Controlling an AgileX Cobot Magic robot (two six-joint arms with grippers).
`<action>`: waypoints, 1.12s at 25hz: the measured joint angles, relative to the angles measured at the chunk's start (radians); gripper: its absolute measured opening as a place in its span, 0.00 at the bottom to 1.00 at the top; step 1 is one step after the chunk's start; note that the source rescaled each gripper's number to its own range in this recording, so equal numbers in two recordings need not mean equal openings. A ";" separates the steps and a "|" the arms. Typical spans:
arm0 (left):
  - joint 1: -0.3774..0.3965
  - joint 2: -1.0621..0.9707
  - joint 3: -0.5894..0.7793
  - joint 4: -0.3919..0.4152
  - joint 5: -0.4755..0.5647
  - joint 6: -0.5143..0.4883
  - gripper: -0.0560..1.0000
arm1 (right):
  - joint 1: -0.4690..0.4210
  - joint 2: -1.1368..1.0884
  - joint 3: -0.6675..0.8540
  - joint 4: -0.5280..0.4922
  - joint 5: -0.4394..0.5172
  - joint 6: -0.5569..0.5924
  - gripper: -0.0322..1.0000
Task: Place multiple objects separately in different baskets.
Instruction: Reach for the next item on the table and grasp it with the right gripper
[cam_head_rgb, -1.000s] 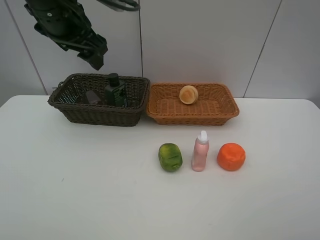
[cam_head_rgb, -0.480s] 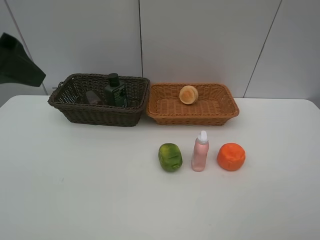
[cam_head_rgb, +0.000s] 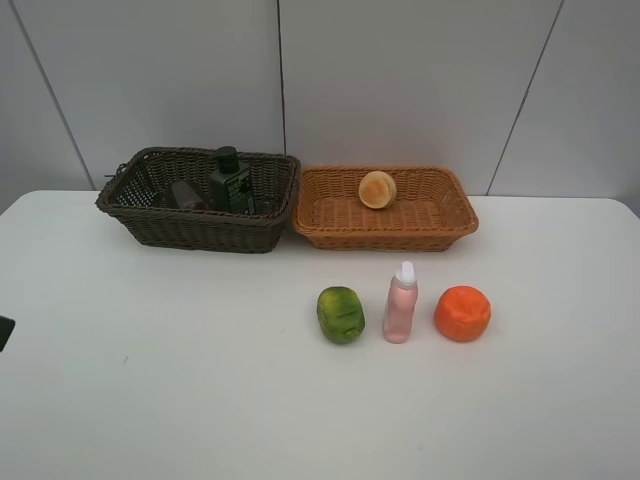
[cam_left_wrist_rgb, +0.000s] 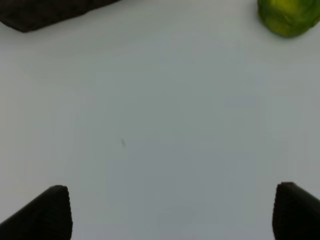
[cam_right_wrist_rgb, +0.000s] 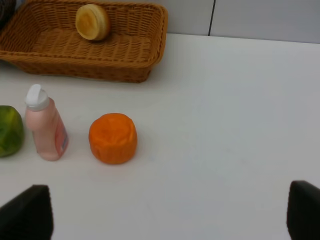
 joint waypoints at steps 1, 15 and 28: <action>0.004 -0.023 0.025 -0.009 0.000 0.000 0.98 | 0.000 0.000 0.000 0.000 0.000 0.000 1.00; 0.324 -0.376 0.105 -0.112 0.126 0.106 0.98 | 0.000 0.000 0.000 0.000 0.000 0.000 1.00; 0.484 -0.623 0.121 -0.130 0.105 0.148 0.98 | 0.000 0.000 0.000 0.000 0.000 0.000 1.00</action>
